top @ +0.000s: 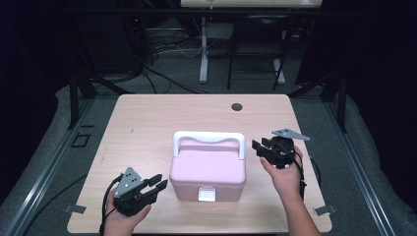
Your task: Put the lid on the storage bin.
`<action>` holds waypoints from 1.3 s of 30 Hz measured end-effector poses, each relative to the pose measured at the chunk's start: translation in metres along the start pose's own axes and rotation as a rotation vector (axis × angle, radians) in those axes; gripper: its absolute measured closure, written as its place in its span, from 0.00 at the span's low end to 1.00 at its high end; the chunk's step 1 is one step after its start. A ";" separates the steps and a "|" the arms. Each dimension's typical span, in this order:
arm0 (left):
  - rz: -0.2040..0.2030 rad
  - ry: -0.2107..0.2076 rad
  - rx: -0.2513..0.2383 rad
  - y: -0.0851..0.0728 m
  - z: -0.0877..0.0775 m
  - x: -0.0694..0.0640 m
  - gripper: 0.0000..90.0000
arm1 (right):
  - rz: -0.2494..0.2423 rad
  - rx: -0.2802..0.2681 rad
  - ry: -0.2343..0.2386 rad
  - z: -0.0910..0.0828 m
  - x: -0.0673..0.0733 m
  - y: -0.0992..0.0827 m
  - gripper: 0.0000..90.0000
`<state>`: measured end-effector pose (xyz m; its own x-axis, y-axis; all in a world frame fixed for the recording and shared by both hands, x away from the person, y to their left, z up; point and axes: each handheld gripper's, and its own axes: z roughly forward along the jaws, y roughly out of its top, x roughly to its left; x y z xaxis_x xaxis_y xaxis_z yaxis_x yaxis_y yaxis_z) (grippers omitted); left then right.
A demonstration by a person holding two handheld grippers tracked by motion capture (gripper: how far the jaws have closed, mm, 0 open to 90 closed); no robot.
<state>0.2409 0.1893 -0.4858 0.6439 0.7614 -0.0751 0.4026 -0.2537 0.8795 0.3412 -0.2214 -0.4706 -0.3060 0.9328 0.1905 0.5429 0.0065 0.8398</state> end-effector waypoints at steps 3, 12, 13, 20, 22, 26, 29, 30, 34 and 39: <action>-0.006 0.009 -0.006 0.000 0.000 0.002 0.75 | 0.000 0.003 0.002 0.000 0.000 0.000 0.64; -0.039 0.035 -0.009 -0.004 0.003 0.014 0.69 | 0.004 -0.004 0.000 -0.001 0.000 0.000 0.63; -0.048 0.038 -0.011 -0.005 0.003 0.015 0.69 | 0.006 -0.004 0.000 -0.001 0.000 0.000 0.63; -0.068 0.056 0.000 -0.010 0.007 0.024 0.65 | 0.006 -0.003 0.002 -0.001 -0.001 0.000 0.60; -0.073 0.057 -0.003 -0.011 0.008 0.025 0.64 | 0.009 -0.001 0.005 -0.001 -0.001 0.001 0.59; -0.079 0.057 0.011 -0.014 0.010 0.027 0.62 | 0.011 -0.001 0.010 0.001 -0.001 0.000 0.58; -0.087 0.056 0.013 -0.016 0.013 0.028 0.61 | 0.007 0.000 0.006 0.001 -0.002 0.000 0.57; -0.084 0.055 0.015 -0.017 0.014 0.029 0.61 | 0.007 0.000 0.008 0.001 -0.002 0.000 0.57; -0.089 0.054 0.025 -0.020 0.017 0.030 0.60 | 0.004 0.016 0.006 0.000 -0.003 0.001 0.57; -0.092 0.055 0.031 -0.022 0.019 0.032 0.59 | 0.001 0.010 0.004 0.001 -0.003 0.000 0.57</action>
<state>0.2645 0.2078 -0.5163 0.5672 0.8135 -0.1284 0.4786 -0.1987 0.8553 0.3432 -0.2240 -0.4721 -0.3082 0.9315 0.1933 0.5511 0.0092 0.8344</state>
